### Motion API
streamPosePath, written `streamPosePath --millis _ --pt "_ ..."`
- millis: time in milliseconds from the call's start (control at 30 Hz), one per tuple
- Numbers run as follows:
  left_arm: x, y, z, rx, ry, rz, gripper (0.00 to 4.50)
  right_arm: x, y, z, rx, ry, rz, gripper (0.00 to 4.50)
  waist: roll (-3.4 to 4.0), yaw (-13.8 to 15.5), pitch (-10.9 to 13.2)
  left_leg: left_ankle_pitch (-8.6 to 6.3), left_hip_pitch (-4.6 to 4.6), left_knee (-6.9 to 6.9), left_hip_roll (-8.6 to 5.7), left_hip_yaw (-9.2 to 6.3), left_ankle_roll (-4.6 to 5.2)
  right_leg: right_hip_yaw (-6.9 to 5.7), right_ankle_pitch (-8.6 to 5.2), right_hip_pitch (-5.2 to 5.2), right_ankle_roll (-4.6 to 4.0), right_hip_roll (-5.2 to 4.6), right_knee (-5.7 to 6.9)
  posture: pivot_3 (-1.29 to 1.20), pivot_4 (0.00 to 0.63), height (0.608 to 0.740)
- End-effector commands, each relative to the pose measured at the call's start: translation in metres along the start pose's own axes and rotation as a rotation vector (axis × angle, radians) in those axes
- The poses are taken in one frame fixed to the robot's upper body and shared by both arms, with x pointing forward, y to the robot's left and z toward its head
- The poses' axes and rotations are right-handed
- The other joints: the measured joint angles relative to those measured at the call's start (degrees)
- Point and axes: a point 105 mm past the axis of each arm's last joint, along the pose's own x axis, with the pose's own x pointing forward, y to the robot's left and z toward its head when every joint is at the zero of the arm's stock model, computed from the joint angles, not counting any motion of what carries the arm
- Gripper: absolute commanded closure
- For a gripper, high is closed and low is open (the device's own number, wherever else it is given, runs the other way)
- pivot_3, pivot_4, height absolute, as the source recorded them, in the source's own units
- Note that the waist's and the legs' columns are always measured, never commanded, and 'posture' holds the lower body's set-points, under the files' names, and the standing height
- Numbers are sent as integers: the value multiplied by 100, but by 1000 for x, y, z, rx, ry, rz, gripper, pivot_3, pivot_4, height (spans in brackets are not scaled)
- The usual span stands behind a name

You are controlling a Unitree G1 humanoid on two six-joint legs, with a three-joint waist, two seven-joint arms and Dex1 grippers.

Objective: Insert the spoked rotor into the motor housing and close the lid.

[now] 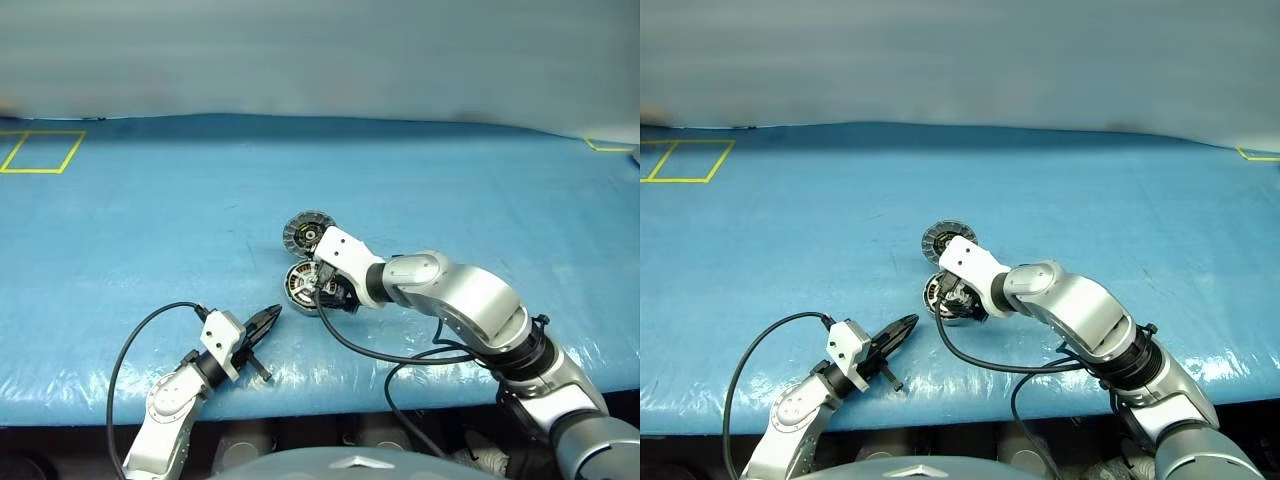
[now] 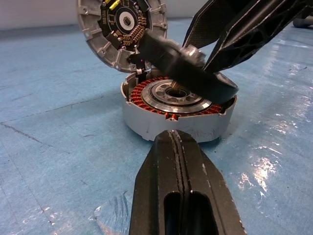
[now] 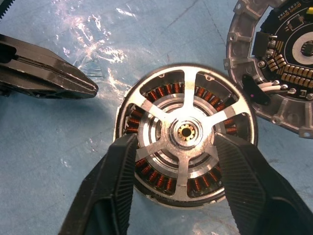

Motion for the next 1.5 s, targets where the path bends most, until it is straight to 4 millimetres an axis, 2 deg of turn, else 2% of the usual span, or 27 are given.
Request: streamPosePath --millis 33,233,300,433,667,1000,1300,1500 --pt "1 -2 10 19 -42 -8 4500 -6 -4 9 -16 -29 -27 603 0 0 0 0 0 0 0 0 0 0 0 0 0 -1 0 0 150 740" --pt "1 -2 9 19 -42 -9 4500 -10 -8 14 -6 -66 -55 603 0 1 0 0 0 0 0 0 0 0 0 0 0 -1 0 0 150 740" --pt "1 -1 9 19 -42 -8 4500 -12 -10 15 24 -86 -68 977 0 1 0 0 0 0 0 0 0 0 0 -1 0 -1 0 0 150 740" --pt "0 0 8 22 -35 -12 4500 -13 -9 13 84 -130 -80 2178 0 10 0 0 -1 -1 -1 -1 0 -1 0 1 0 -1 -1 0 150 740" --pt "2 2 9 31 -33 -25 4500 -1 2 4 170 -166 -96 4470 2 -3 1 0 0 1 1 1 -1 0 0 0 0 1 3 0 150 740" --pt "2 3 10 33 -34 -25 4500 14 4 -13 269 -166 -135 4470 2 1 1 1 2 1 -1 2 -1 1 0 2 1 1 2 0 150 740" --pt "0 3 11 34 -32 -13 4500 10 5 -22 359 -193 -168 4470 1 8 -1 1 6 1 0 1 -2 2 0 4 2 2 1 0 150 740" --pt "-1 4 11 37 -32 -14 4500 3 9 -18 383 -243 -176 4470 1 7 0 1 6 2 0 0 -2 1 0 3 2 1 1 0 150 740"
